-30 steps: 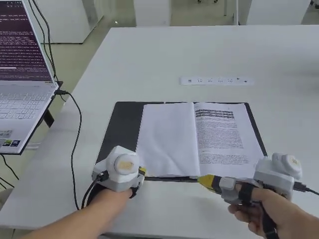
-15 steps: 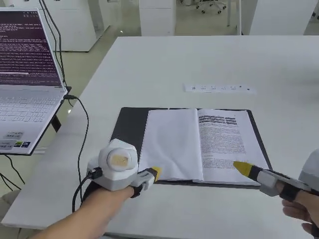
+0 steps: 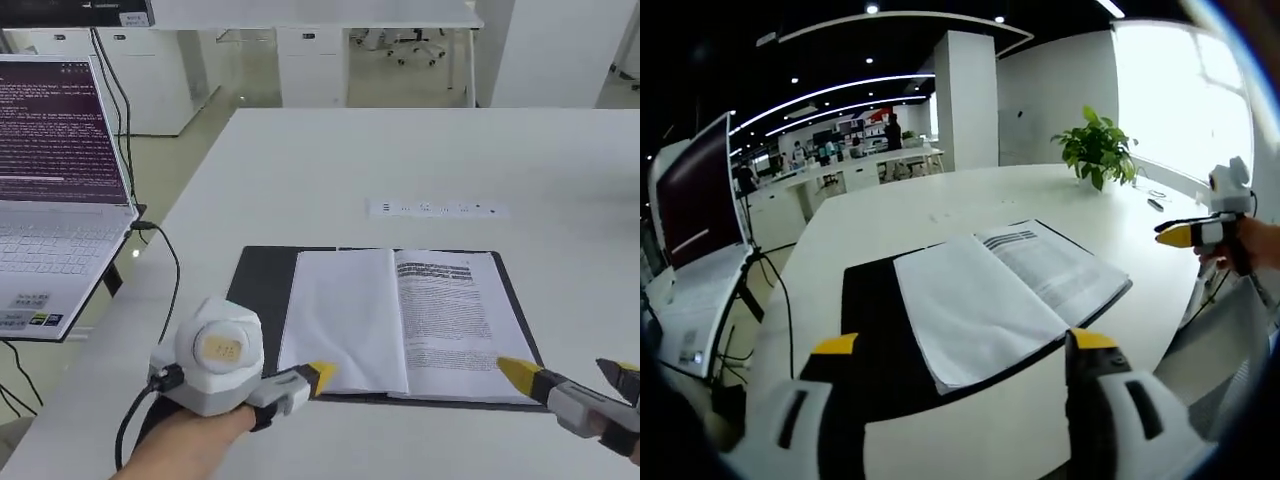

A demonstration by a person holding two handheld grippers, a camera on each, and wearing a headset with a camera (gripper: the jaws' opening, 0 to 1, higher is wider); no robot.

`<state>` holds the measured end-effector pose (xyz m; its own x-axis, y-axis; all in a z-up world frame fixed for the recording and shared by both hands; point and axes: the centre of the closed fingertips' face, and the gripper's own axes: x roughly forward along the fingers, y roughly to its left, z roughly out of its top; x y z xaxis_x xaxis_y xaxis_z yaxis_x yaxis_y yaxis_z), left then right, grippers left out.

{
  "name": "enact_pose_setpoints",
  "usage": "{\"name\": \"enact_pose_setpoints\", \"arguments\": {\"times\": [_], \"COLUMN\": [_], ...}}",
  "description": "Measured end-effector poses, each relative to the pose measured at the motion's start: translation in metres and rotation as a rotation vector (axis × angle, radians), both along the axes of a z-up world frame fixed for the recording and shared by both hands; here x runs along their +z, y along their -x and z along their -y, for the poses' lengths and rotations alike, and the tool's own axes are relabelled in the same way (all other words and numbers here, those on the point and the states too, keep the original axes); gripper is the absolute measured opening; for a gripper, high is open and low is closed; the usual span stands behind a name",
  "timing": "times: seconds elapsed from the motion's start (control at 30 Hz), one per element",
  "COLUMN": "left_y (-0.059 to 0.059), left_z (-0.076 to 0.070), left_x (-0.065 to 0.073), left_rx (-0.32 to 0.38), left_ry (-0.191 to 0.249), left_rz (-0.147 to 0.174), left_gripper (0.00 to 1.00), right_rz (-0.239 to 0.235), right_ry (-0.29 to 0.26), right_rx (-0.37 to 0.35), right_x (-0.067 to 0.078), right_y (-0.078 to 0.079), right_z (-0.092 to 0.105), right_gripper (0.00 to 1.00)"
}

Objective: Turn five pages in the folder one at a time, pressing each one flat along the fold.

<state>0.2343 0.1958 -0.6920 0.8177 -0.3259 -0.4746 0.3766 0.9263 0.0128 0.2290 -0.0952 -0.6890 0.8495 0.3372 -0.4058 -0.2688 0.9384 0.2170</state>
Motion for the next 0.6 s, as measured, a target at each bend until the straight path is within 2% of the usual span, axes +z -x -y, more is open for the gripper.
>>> {"name": "enact_pose_setpoints", "arguments": {"times": [0.07,0.13,0.2,0.27,0.37,0.43,0.5,0.6], "left_y": [0.004,0.007,0.008,0.01,0.011,0.008,0.007,0.008], "left_z": [-0.002,-0.005,-0.011,-0.012,-0.017,-0.017,-0.017,-0.017], "left_x": [0.0,0.001,0.001,-0.001,0.0,0.007,0.008,0.007], "left_rx": [0.001,0.011,0.032,0.039,0.051,0.061,0.058,0.06], "left_ry": [-0.003,0.005,0.015,0.026,0.031,0.056,0.046,0.04], "left_rz": [-0.003,0.012,0.03,0.021,0.026,0.05,0.057,0.051], "left_gripper": [0.83,0.83,0.84,0.84,0.86,0.88,0.89,0.88], "right_rz": [0.014,0.033,0.032,0.027,0.048,0.053,0.068,0.063], "right_ry": [-0.011,0.012,0.03,0.035,0.052,0.055,0.05,0.056], "right_rx": [-0.005,-0.007,-0.013,-0.014,-0.012,-0.015,-0.015,-0.012], "right_x": [0.002,0.002,-0.002,-0.004,-0.002,-0.001,0.001,-0.001], "right_y": [-0.004,-0.005,-0.006,-0.006,-0.009,-0.011,-0.012,-0.012], "right_z": [0.002,0.004,0.004,0.003,0.004,0.004,0.004,0.005], "right_gripper": [0.83,0.83,0.84,0.84,0.85,0.86,0.86,0.86]}}
